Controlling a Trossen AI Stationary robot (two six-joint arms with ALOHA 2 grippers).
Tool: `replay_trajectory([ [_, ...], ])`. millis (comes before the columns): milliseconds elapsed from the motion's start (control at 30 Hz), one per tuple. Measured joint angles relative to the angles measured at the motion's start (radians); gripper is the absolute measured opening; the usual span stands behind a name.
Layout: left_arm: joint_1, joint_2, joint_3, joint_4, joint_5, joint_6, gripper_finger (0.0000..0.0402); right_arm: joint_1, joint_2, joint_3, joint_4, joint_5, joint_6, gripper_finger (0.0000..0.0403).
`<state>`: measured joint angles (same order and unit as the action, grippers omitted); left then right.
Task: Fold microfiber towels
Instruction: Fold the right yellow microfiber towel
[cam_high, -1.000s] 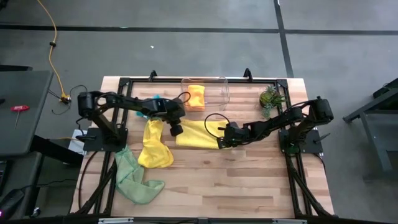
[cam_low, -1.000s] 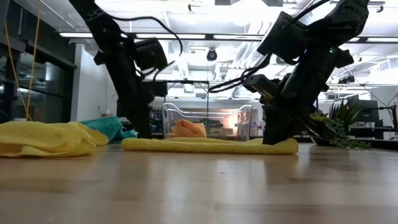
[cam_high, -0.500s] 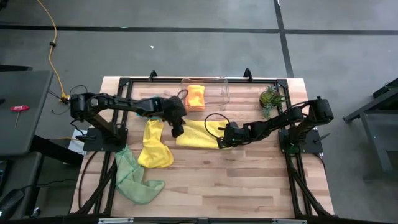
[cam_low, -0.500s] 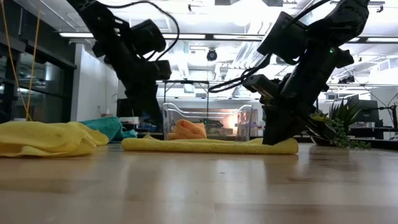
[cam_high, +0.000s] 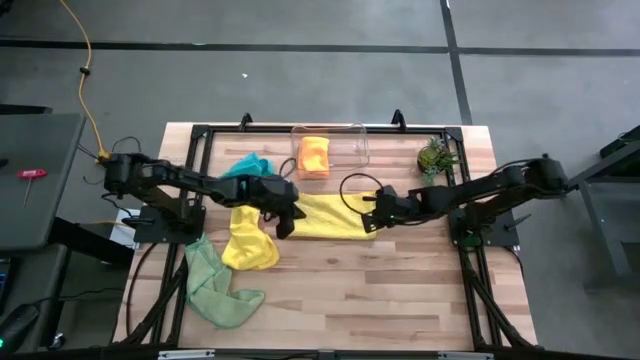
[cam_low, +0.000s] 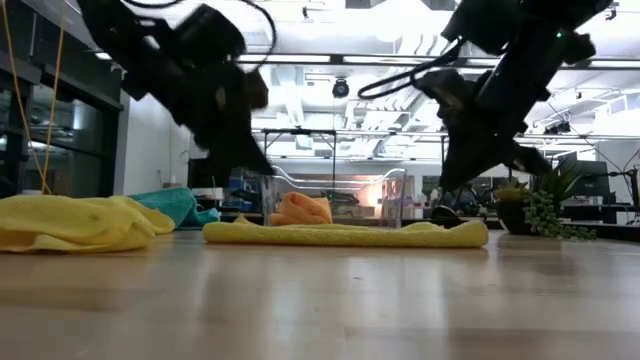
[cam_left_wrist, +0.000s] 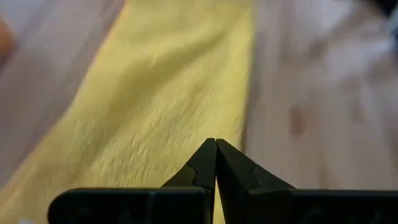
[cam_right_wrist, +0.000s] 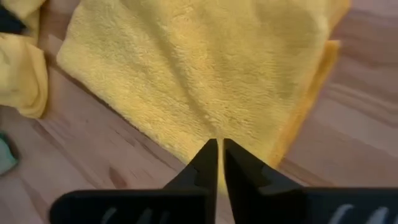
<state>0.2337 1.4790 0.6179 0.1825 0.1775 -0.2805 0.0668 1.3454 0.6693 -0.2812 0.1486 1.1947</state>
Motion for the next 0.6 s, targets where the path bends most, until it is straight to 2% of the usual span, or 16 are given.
replay_trajectory([
  [100, 0.004, -0.114, -0.009, 0.005, 0.022, 0.006, 0.0000, -0.015, -0.038, 0.000, -0.038, -0.001, -0.026, 0.0056],
  [233, 0.007, -0.285, -0.011, 0.028, 0.023, 0.028, 0.0000, -0.050, -0.056, 0.001, -0.050, -0.004, -0.062, 0.0131],
  [333, 0.009, -0.397, -0.010, 0.100, 0.015, 0.023, 0.0000, -0.093, -0.036, 0.003, -0.053, -0.054, -0.076, 0.0180],
  [467, 0.008, -0.497, -0.010, 0.175, -0.052, 0.021, 0.0000, -0.141, 0.033, 0.003, -0.062, -0.122, -0.057, 0.0202],
  [600, 0.008, -0.546, -0.010, 0.189, -0.099, 0.007, 0.0000, -0.158, 0.105, 0.003, -0.075, -0.114, -0.024, 0.0203],
])
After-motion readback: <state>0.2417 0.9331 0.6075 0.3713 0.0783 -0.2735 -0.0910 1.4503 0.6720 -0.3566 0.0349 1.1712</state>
